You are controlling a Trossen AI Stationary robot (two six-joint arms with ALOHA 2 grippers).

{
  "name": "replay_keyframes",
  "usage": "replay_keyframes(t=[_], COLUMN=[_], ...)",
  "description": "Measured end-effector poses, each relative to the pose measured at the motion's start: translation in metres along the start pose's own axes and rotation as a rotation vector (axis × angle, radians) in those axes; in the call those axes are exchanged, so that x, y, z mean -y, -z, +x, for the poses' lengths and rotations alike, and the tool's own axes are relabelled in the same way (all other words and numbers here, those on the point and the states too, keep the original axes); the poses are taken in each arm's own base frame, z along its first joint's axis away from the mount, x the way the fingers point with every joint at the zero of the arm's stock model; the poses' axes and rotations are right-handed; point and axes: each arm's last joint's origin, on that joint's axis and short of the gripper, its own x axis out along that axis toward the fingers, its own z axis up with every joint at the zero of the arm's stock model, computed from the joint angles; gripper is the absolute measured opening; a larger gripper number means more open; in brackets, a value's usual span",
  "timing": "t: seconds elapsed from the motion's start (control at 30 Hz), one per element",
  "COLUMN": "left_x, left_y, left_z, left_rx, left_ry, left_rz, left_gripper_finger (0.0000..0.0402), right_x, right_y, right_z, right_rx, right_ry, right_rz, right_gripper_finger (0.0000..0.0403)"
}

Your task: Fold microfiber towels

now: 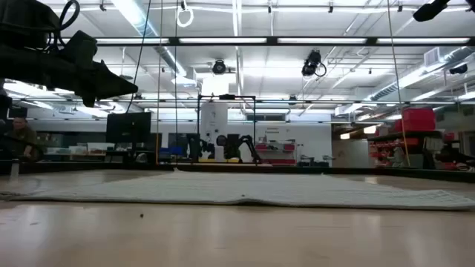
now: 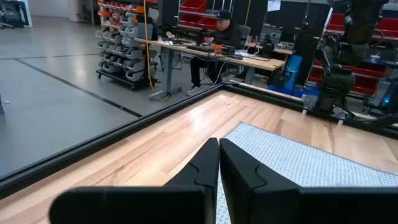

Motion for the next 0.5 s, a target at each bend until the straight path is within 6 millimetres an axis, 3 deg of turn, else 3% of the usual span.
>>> replay_keyframes(t=[0.5], left_x=[0.0000], left_y=[0.0000], left_z=[0.0000], left_rx=[-0.001], left_ry=[0.000], left_rz=[0.001], left_gripper_finger=[0.0018], right_x=[0.0000], right_y=[0.0000], right_z=[0.0000], right_rx=[0.000], right_ry=[0.000], right_rz=[0.001], right_gripper_finger=[0.0178])
